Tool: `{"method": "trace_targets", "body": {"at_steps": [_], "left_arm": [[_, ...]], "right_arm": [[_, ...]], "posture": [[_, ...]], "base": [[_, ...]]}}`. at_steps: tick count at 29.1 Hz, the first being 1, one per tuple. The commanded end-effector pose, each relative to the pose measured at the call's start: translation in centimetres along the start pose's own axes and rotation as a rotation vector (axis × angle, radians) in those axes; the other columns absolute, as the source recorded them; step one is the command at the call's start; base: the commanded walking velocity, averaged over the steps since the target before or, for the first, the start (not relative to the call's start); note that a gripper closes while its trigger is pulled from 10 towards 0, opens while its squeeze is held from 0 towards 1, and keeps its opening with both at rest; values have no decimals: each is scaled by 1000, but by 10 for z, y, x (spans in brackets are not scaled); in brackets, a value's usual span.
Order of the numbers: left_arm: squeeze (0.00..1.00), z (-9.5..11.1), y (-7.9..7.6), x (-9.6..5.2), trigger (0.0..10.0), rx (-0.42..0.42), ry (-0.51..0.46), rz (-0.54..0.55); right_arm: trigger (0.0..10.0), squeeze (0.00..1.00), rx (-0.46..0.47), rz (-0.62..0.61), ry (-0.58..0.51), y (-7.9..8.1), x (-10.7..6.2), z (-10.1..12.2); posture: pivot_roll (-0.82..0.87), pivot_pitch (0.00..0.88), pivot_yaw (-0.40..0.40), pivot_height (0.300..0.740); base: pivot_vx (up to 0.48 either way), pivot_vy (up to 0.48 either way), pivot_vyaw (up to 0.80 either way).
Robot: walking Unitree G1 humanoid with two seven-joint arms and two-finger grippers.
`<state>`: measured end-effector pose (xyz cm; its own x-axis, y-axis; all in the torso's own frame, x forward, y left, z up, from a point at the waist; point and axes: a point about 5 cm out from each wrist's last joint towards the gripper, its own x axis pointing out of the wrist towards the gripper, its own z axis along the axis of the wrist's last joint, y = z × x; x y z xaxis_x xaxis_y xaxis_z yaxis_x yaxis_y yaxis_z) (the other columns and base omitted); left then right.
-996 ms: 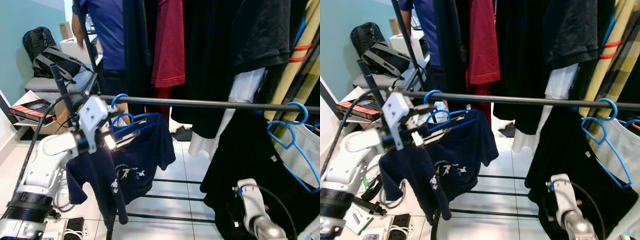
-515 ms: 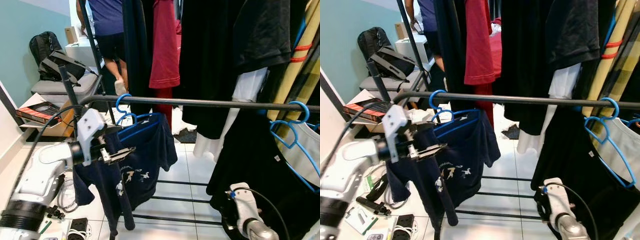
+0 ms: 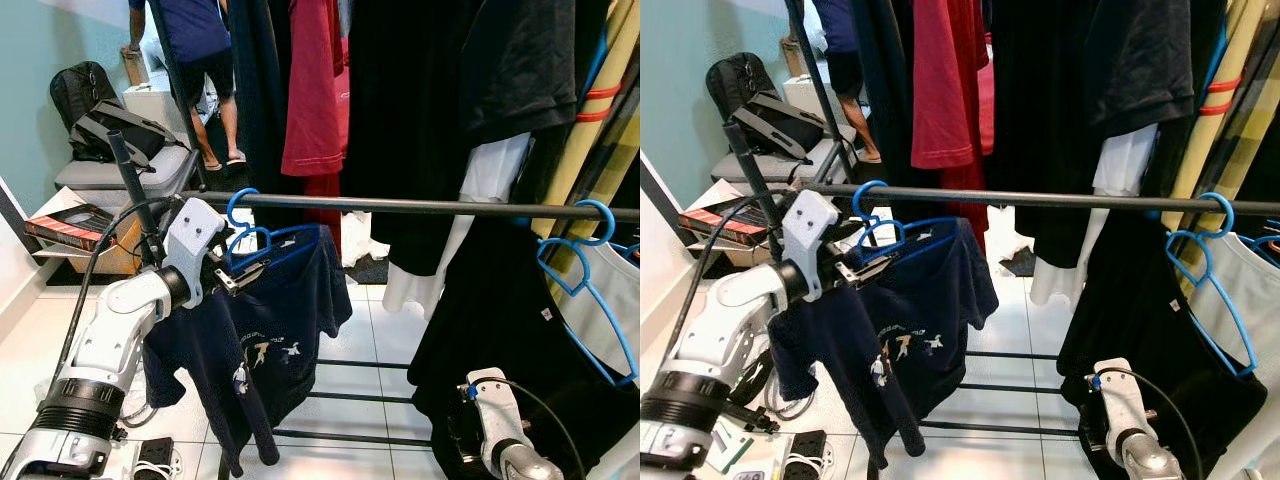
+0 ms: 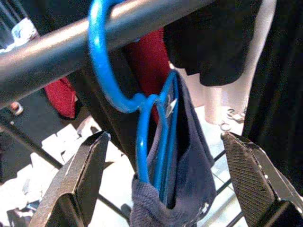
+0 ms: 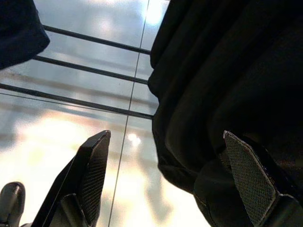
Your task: Hang hanger
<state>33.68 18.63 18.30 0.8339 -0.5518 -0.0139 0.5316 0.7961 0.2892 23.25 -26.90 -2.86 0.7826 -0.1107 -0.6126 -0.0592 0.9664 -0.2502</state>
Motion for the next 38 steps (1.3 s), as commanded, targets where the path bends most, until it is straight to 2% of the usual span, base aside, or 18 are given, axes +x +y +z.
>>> {"method": "trace_targets", "body": {"at_steps": [1,5,6,7,9,10,12,15,20,23,29,33,37,38], "left_arm": [[0,-4,4,-1,10000,-7,32,16],[0,-11,9,-4,10000,-10,76,42],[0,-10,8,-3,10000,-47,49,53],[0,-10,8,-3,10000,-47,49,53],[0,-7,-3,7,10000,-158,-28,27],[0,-7,-3,7,10000,-158,-28,27],[0,-4,-12,16,10000,-236,-90,8],[0,-1,-11,23,10000,-264,-120,27],[0,-1,-9,30,10000,-258,-115,39],[0,-3,-7,33,10000,-243,-101,66],[0,-6,1,33,10000,-236,-76,126],[0,-17,7,29,10000,-235,-7,148],[0,-24,9,27,10000,-240,36,157],[0,-26,11,27,10000,-228,50,163]], "right_arm": [[10000,0,1,6,-15,3,1,2],[10000,0,3,3,-12,0,0,2],[10000,0,4,3,-2,0,-1,-3],[10000,0,4,3,-2,0,-1,-3],[10000,0,5,7,9,2,-3,-8],[10000,0,5,7,9,2,-3,-8],[10000,0,4,9,5,1,-3,-7],[10000,0,3,7,0,-2,-2,-5],[10000,0,4,5,2,-2,-1,-2],[10000,0,4,8,10,6,0,-3],[10000,0,6,13,13,13,1,-3],[10000,0,6,19,2,22,5,3],[10000,0,8,18,-6,20,5,5],[10000,0,9,12,-6,13,3,3]], "posture": [[-101,0,51,740],[-96,0,51,740],[-93,0,50,740],[-93,0,50,740],[-92,0,47,740],[-92,0,47,740],[-92,0,47,740],[-93,0,49,740],[-98,0,56,740],[-101,0,59,740],[-104,0,62,740],[-104,0,63,740],[-104,0,64,740],[-104,0,64,740]], "base": [[0,0,0],[0,0,0],[0,0,0],[0,0,0],[0,0,0],[0,0,0],[0,0,0],[0,0,0],[0,0,0],[0,0,0],[0,0,0],[0,0,0],[0,0,0],[0,0,0]]}}
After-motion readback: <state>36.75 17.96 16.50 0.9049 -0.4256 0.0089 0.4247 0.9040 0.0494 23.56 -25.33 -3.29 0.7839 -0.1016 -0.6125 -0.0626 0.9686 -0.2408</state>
